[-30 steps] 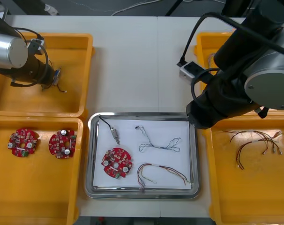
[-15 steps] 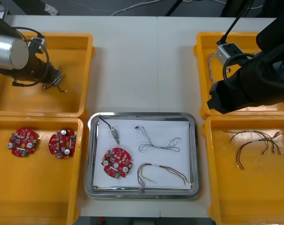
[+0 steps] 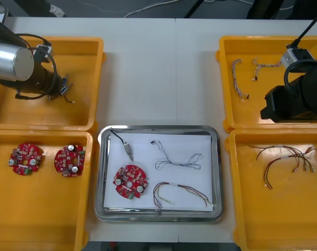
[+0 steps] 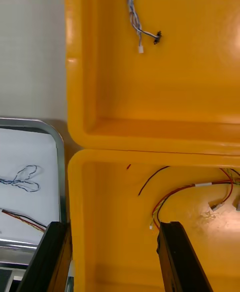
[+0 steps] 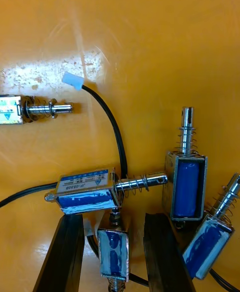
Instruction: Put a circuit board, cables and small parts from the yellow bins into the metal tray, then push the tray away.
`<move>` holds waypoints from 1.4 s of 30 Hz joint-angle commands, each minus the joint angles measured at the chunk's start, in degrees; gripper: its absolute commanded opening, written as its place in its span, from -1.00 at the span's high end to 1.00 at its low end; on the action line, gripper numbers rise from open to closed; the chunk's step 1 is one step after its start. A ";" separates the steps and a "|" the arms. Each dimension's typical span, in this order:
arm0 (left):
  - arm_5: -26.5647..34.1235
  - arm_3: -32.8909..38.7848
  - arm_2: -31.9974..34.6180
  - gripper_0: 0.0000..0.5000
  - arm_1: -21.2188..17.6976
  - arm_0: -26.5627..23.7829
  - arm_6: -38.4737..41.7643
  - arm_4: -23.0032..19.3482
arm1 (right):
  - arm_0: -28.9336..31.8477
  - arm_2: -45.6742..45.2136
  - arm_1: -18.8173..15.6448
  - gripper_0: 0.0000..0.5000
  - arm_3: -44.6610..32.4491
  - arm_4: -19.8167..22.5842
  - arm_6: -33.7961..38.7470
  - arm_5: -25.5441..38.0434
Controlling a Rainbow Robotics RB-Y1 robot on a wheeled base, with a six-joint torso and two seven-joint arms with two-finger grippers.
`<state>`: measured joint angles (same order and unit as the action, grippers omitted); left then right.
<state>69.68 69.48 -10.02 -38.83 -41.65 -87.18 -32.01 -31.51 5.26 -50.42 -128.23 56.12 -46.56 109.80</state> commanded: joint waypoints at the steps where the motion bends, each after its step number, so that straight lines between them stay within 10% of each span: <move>1: 0.46 0.40 -0.79 -0.38 0.59 1.14 -0.54 -0.07 | 3.39 -4.38 -4.16 -1.00 -1.24 1.28 2.09 0.20; 4: 1.16 0.40 -0.79 -0.21 0.42 1.14 -0.63 -0.07 | 4.62 -5.79 -4.95 -1.00 -1.24 2.33 2.00 0.20; 9: 1.95 0.40 -0.61 1.00 0.33 1.14 -0.54 -0.33 | 6.64 -8.34 -6.00 -1.00 -1.15 3.65 1.65 0.20; 42: 26.21 20.43 11.96 1.00 -3.71 0.70 1.39 -5.60 | 18.24 -14.75 -7.32 -1.00 -1.15 3.56 -4.86 0.20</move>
<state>93.29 86.30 -0.83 -39.39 -40.94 -87.17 -36.83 -14.53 -7.65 -55.74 -128.23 59.35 -46.75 109.80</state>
